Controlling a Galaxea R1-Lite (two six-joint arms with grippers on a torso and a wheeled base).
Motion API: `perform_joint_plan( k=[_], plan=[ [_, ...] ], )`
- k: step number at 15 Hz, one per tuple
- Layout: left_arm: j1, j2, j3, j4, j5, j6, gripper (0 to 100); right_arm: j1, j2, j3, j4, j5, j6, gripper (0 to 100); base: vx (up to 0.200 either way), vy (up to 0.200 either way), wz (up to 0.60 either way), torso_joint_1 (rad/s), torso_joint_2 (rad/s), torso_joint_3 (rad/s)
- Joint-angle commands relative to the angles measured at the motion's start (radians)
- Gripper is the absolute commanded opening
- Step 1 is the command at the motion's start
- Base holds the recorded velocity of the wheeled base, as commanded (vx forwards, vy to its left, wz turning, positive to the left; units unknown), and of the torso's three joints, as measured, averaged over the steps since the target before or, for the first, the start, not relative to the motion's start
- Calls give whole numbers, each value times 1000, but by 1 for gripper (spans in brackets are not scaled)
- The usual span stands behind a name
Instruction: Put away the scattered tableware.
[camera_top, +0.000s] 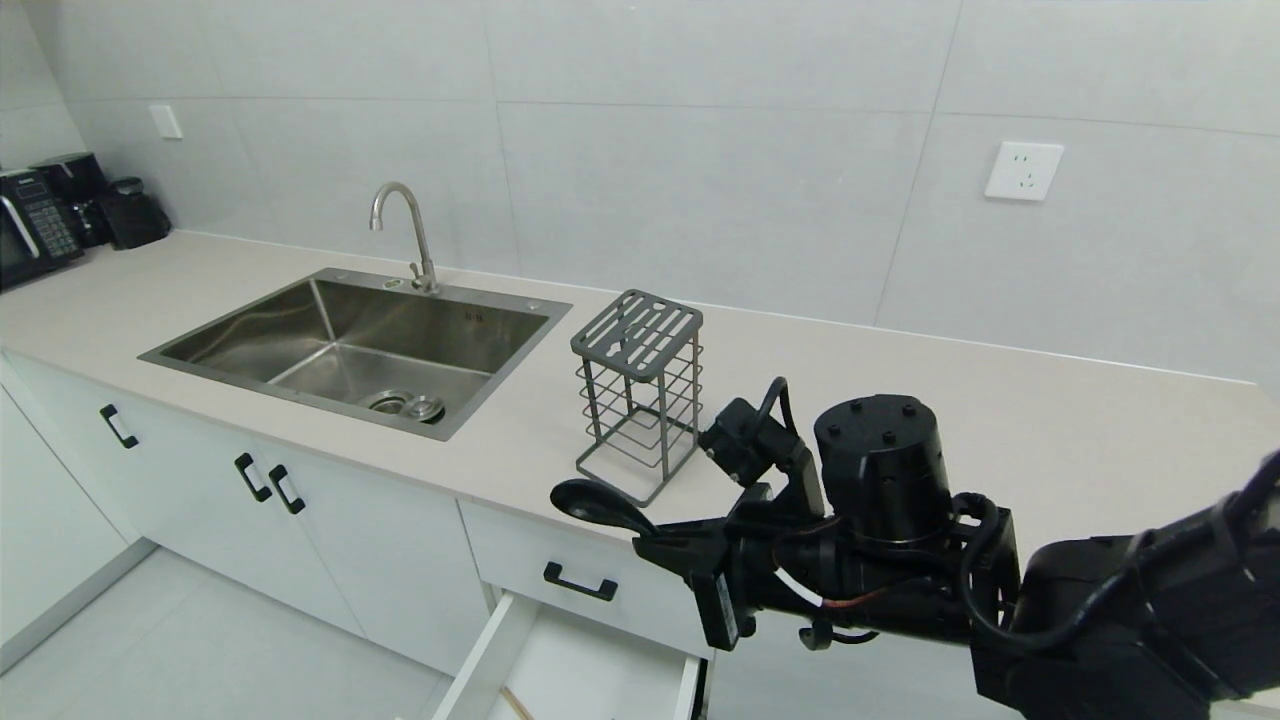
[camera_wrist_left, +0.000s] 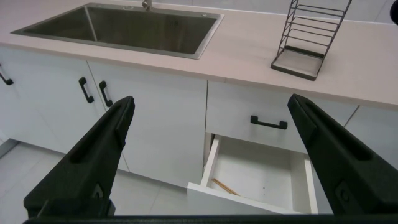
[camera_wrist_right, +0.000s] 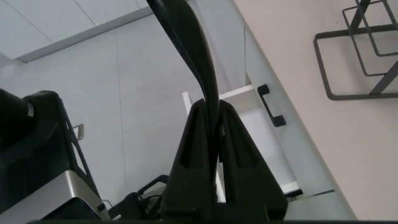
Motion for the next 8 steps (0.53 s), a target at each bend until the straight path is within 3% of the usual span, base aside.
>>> perform_joint_plan(
  k=[1, 5, 8],
  plan=[
    [0, 1, 0, 0, 0, 0, 100, -12, 20, 1, 46, -3, -73, 0, 0, 0, 0, 0, 0, 0],
    [0, 1, 0, 0, 0, 0, 100, 20, 78, -33, 46, 3, -79, 0, 0, 0, 0, 0, 0, 0],
    [0, 1, 0, 0, 0, 0, 100, 46, 114, -105, 47, 80, -108, 0, 0, 0, 0, 0, 0, 0]
  ],
)
